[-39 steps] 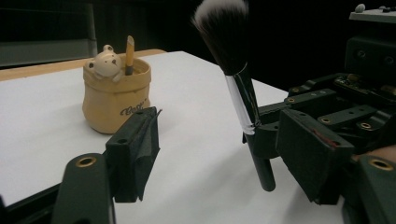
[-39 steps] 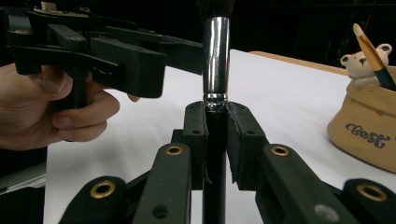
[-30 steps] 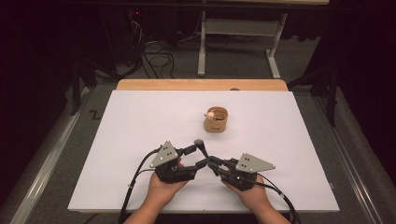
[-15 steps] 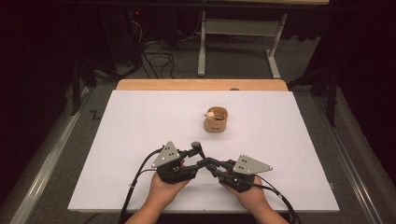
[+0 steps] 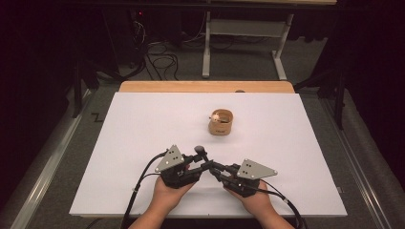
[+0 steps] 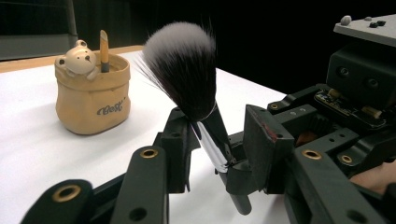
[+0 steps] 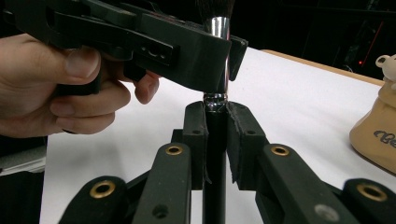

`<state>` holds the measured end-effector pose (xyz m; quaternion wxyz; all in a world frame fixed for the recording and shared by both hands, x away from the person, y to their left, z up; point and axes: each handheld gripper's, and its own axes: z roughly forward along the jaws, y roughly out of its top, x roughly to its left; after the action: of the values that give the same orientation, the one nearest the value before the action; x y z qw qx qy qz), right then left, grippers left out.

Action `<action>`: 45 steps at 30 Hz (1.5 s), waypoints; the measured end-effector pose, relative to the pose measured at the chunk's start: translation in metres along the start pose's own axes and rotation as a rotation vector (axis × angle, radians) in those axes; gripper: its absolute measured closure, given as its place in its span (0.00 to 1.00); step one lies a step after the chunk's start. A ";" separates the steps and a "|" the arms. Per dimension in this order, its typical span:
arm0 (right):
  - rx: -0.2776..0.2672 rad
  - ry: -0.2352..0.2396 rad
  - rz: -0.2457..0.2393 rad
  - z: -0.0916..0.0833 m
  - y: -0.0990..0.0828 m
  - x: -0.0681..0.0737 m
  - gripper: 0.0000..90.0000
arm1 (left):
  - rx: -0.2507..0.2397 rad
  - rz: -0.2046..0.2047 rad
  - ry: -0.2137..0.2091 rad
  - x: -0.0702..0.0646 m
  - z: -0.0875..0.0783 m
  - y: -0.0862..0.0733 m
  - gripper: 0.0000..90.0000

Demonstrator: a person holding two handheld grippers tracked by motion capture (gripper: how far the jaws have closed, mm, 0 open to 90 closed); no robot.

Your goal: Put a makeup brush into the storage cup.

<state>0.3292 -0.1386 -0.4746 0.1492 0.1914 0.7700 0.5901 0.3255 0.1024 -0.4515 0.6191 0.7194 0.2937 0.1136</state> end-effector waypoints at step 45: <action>0.044 0.019 0.007 0.003 0.002 0.002 0.72 | -0.004 0.029 -0.017 -0.005 0.000 0.001 0.87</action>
<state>0.3293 -0.1347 -0.4736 0.1353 0.1917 0.7836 0.5752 0.3221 0.0991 -0.4492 0.6213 0.7233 0.2779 0.1170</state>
